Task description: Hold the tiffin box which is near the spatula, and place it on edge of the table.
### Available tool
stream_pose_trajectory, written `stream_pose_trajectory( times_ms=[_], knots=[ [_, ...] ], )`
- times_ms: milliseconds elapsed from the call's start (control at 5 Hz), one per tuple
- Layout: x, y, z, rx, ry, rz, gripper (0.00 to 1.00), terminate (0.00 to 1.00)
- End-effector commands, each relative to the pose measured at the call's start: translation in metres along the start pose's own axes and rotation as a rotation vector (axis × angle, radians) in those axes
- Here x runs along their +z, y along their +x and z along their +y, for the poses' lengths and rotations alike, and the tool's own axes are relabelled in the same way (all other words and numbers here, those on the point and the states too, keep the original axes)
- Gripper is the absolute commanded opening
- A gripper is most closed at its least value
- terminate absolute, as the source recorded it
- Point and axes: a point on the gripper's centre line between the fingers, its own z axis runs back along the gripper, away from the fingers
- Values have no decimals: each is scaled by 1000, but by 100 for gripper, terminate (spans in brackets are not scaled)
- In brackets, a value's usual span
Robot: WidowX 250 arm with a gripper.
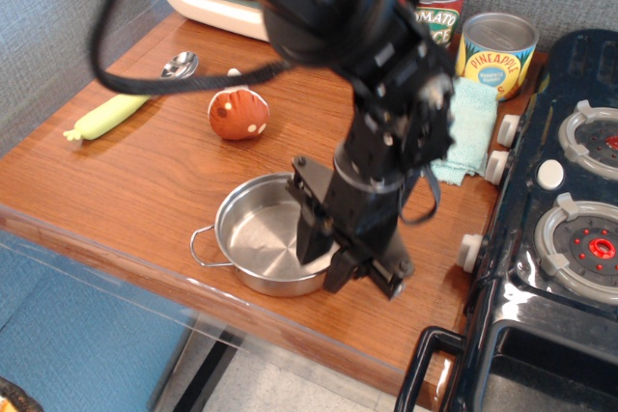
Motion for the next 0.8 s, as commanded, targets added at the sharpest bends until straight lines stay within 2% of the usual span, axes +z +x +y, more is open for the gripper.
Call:
stream_pose_trajectory(
  times_ms=[0, 400, 600],
  knots=[
    [45, -5, 26, 153, -37, -81, 100, 0],
    [40, -6, 30, 164, -42, -80, 100, 0],
    [40, -6, 30, 164, -42, -80, 100, 100]
  ],
)
